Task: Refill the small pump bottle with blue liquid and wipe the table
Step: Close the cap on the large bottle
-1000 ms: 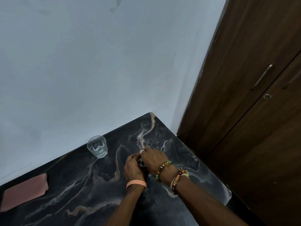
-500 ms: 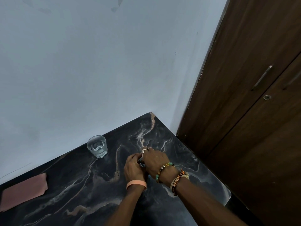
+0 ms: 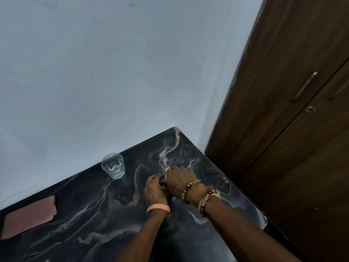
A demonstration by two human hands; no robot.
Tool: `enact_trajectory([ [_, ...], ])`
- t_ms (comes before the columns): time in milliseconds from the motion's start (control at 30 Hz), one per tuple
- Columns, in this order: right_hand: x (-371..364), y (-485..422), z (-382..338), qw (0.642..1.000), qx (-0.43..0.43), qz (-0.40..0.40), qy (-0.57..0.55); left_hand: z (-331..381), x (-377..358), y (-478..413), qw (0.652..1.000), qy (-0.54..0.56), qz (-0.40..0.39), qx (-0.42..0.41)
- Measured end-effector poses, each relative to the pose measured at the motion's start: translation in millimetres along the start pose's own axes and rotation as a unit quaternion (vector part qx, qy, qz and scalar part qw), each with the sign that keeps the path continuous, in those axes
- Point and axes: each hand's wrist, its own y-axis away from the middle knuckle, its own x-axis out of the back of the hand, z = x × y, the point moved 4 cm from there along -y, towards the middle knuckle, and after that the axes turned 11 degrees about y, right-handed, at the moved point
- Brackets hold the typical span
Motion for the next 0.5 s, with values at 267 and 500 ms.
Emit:
enact_trajectory([
  [267,-2.7,1.8,-3.0,1.0,-0.001,0.0,-0.017,0.7,0.6,-0.9,1.0,0.007,0.009,0.003],
  [500,-4.5,1.6,-1.7,1.0,-0.016,-0.004,-0.011,-2.0,0.0,-1.1,1.0,-0.007,0.019,-0.007],
])
